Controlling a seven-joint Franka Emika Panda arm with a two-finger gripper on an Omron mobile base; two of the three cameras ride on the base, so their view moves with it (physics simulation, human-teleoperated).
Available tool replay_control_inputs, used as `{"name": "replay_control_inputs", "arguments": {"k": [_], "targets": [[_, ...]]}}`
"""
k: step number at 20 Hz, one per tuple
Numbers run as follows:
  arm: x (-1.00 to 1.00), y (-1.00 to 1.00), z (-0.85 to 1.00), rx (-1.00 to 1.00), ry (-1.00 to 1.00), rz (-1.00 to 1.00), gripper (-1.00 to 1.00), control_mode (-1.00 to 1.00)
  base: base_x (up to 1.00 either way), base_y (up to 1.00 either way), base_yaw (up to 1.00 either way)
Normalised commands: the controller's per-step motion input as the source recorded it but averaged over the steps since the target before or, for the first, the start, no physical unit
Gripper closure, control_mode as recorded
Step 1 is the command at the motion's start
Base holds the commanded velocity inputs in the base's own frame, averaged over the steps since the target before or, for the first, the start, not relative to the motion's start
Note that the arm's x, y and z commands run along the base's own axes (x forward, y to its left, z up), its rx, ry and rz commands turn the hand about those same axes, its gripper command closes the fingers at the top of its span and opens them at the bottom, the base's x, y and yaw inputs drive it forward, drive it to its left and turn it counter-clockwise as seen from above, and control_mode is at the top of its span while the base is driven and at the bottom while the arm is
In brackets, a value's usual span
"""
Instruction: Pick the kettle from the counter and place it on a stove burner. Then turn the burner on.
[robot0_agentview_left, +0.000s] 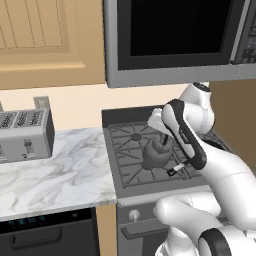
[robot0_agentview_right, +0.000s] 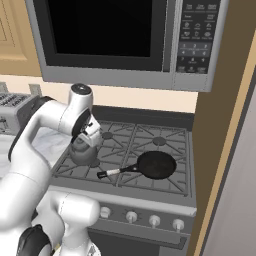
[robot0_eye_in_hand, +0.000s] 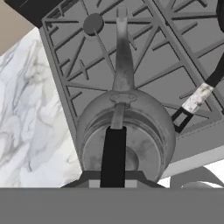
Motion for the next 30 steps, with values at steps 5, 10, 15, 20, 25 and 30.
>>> {"name": "replay_control_inputs", "arguments": {"k": [5, 10, 15, 20, 25, 30], "targets": [[0.26, 0.0, -0.16, 0.02, 0.03, -0.01, 1.0, -1.0, 0.0, 0.0, 0.0], [0.38, 0.0, -0.08, 0.0, 0.05, -0.02, 1.0, -1.0, 0.0, 0.0, 0.0], [0.42, 0.0, 0.0, 0.0, 0.08, -0.03, 1.0, -1.0, 0.0, 0.0, 0.0], [0.27, 0.0, -0.01, 0.0, 0.07, -0.02, 1.0, -1.0, 0.0, 0.0, 0.0], [0.05, -0.01, -0.01, 0.0, 0.06, 0.0, 1.0, -1.0, 0.0, 0.0, 0.0], [0.13, 0.0, -0.17, 0.0, 0.07, 0.0, 1.0, -1.0, 0.0, 0.0, 0.0]]}}
